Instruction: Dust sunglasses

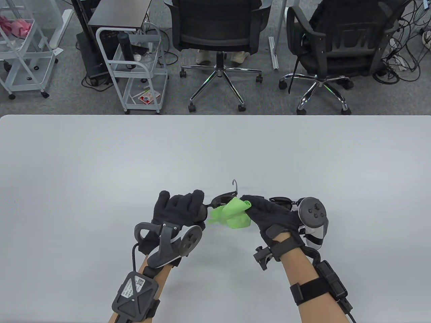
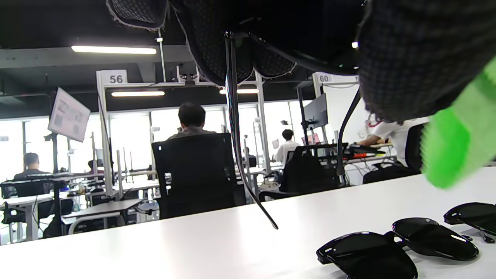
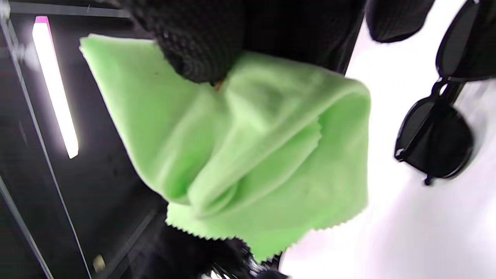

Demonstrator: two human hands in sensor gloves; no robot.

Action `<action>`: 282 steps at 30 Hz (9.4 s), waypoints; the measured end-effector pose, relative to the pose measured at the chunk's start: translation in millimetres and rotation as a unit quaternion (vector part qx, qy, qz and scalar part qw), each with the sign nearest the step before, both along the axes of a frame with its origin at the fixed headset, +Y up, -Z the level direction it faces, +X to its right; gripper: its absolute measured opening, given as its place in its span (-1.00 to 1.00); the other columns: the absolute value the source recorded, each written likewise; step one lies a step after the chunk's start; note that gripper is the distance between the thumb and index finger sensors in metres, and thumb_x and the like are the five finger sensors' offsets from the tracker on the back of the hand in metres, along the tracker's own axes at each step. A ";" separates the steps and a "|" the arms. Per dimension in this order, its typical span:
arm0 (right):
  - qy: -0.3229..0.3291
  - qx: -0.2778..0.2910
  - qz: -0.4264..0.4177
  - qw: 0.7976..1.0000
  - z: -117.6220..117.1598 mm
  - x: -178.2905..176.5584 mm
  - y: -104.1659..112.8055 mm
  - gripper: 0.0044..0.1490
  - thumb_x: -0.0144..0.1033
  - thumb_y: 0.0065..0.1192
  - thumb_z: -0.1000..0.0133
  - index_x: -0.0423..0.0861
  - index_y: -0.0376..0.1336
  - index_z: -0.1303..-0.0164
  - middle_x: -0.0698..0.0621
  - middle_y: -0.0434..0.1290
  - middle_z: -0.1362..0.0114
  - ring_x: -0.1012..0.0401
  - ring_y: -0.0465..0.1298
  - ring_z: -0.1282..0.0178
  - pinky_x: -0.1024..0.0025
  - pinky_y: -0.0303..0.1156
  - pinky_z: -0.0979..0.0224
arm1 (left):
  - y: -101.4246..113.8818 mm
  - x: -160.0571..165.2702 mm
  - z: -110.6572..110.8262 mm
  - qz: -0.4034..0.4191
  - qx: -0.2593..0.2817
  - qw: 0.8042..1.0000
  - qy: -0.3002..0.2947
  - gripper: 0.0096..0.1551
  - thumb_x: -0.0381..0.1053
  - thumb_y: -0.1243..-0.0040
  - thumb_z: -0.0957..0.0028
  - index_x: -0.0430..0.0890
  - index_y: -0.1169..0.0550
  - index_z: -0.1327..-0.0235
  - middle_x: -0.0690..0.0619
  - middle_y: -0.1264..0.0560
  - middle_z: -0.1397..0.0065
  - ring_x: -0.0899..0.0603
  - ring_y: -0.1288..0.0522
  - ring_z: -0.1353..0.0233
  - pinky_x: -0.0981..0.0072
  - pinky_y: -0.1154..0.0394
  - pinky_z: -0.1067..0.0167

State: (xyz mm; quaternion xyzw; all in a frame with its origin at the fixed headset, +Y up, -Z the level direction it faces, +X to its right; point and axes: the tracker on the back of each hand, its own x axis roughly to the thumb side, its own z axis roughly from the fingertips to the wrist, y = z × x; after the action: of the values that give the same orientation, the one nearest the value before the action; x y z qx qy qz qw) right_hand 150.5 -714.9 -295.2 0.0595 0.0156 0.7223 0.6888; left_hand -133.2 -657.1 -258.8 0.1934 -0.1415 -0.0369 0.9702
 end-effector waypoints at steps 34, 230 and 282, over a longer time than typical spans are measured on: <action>-0.042 -0.021 -0.074 0.996 9.5 -3.6 -1.4 -0.49 -0.18 0.39 -0.03 -0.05 0.47 -0.18 -0.01 0.66 -0.26 0.01 0.68 -0.26 -0.22 0.39 -0.38 | 7.9 13.5 13.5 0.000 0.030 0.999 0.016 0.13 0.49 -0.49 0.47 0.18 -0.36 -0.45 0.28 -0.52 -0.35 0.04 -0.60 -0.32 -0.12 -0.31 -0.50; 0.025 0.041 0.060 0.997 20.2 -67.0 5.0 -0.51 -0.06 0.62 0.14 -0.04 0.51 0.09 0.12 0.71 0.01 0.11 0.72 -0.03 -0.13 0.43 -0.35 | 16.0 38.5 24.4 0.019 0.043 0.993 -0.108 0.21 0.40 -0.59 0.54 0.14 -0.31 -0.46 0.28 -0.51 -0.39 0.25 -0.78 -0.09 0.14 -0.46 -0.48; 0.265 0.262 0.256 0.892 29.4 -54.8 82.1 -0.45 -0.15 0.41 0.03 -0.19 0.52 -0.06 -0.04 0.71 -0.10 -0.04 0.69 -0.14 -0.37 0.30 -0.37 | 9.2 4.3 5.8 -0.035 -0.034 0.994 -0.101 0.05 0.21 -0.55 0.41 0.47 -0.17 -0.31 0.46 -0.20 -0.60 0.04 -0.40 -0.68 0.03 -0.25 -0.61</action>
State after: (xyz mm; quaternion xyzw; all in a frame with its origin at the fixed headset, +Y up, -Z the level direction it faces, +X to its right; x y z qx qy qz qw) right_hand 95.6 -632.8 -265.8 0.4215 0.0223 0.8089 0.4093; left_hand -128.9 -647.9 -253.0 0.1581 -0.2464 -0.0464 0.9551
